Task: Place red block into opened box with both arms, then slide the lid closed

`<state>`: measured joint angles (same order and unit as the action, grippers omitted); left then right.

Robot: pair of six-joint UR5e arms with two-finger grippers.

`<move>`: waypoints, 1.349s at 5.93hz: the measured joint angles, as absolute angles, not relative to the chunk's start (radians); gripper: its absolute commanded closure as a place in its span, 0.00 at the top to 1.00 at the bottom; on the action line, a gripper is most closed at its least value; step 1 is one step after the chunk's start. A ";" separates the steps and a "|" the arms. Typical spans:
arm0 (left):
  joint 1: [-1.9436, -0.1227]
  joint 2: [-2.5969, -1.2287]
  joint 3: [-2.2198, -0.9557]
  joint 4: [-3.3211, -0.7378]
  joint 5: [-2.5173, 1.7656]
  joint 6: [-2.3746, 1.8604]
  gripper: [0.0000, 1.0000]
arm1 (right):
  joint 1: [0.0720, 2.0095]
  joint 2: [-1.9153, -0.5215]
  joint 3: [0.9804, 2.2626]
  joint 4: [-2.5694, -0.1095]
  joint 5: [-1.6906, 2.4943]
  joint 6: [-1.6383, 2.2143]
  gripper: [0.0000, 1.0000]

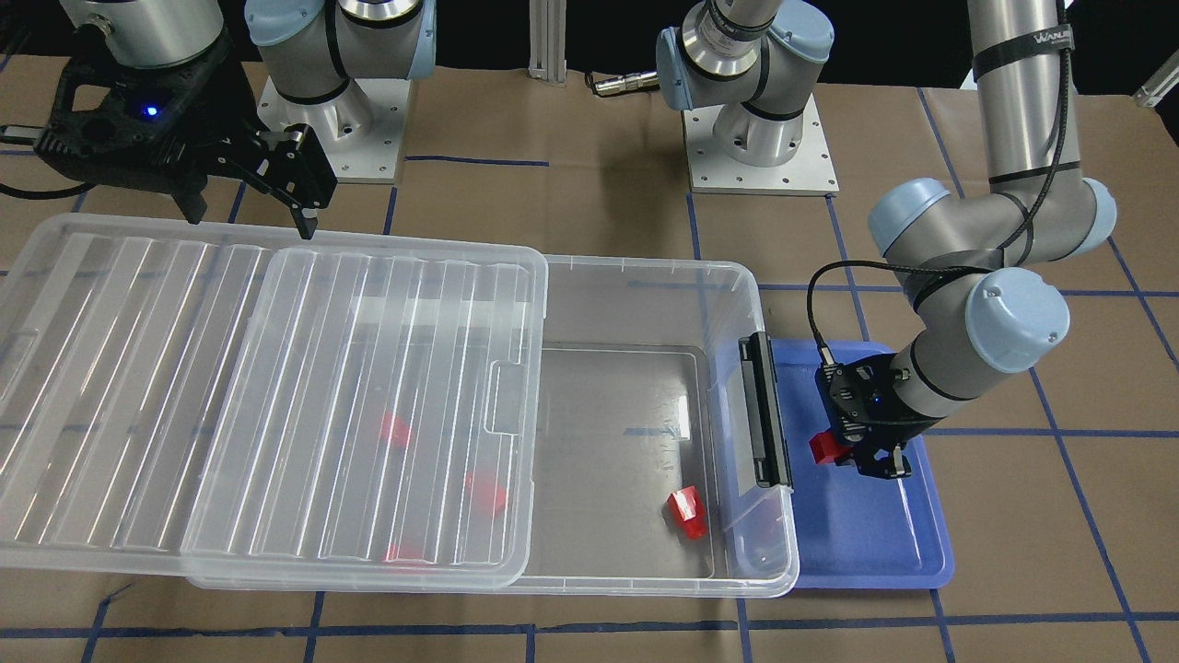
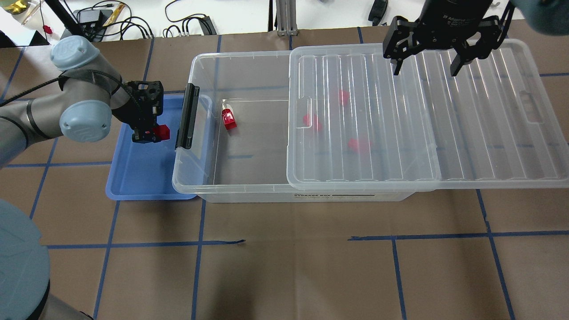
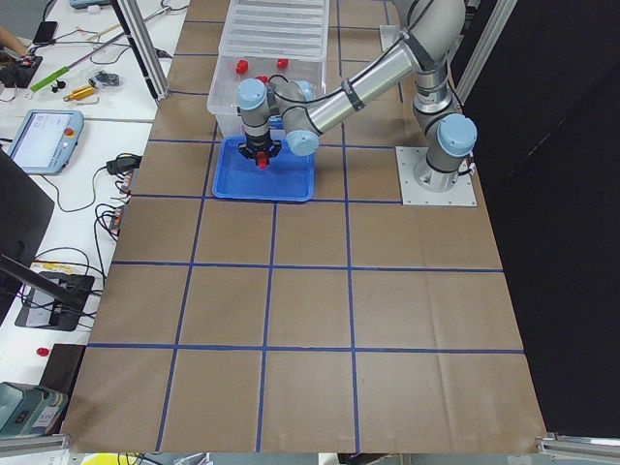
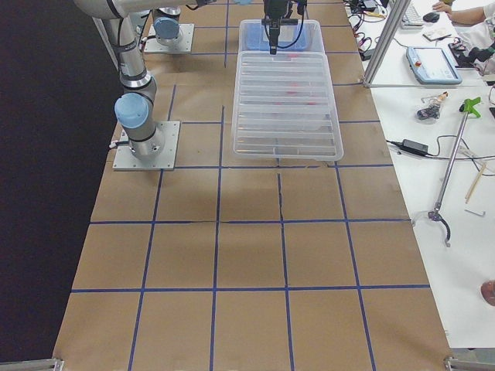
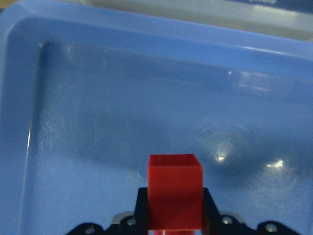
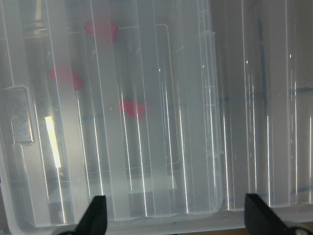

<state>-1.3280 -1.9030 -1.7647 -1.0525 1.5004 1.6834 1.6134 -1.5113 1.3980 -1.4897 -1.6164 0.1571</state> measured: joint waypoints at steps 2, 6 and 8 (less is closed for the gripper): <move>-1.361 -1.733 -1.735 -1.214 1.497 1.638 0.02 | 1.594 -1.506 1.400 -1.489 -1.600 0.102 1.00; -1.672 -1.739 -1.740 -1.187 1.494 1.319 0.01 | 1.567 -1.511 1.407 -1.488 -1.597 0.069 1.00; -1.722 -1.880 -1.822 -0.965 1.475 1.301 0.01 | 1.566 -1.511 1.408 -1.488 -1.597 0.069 1.00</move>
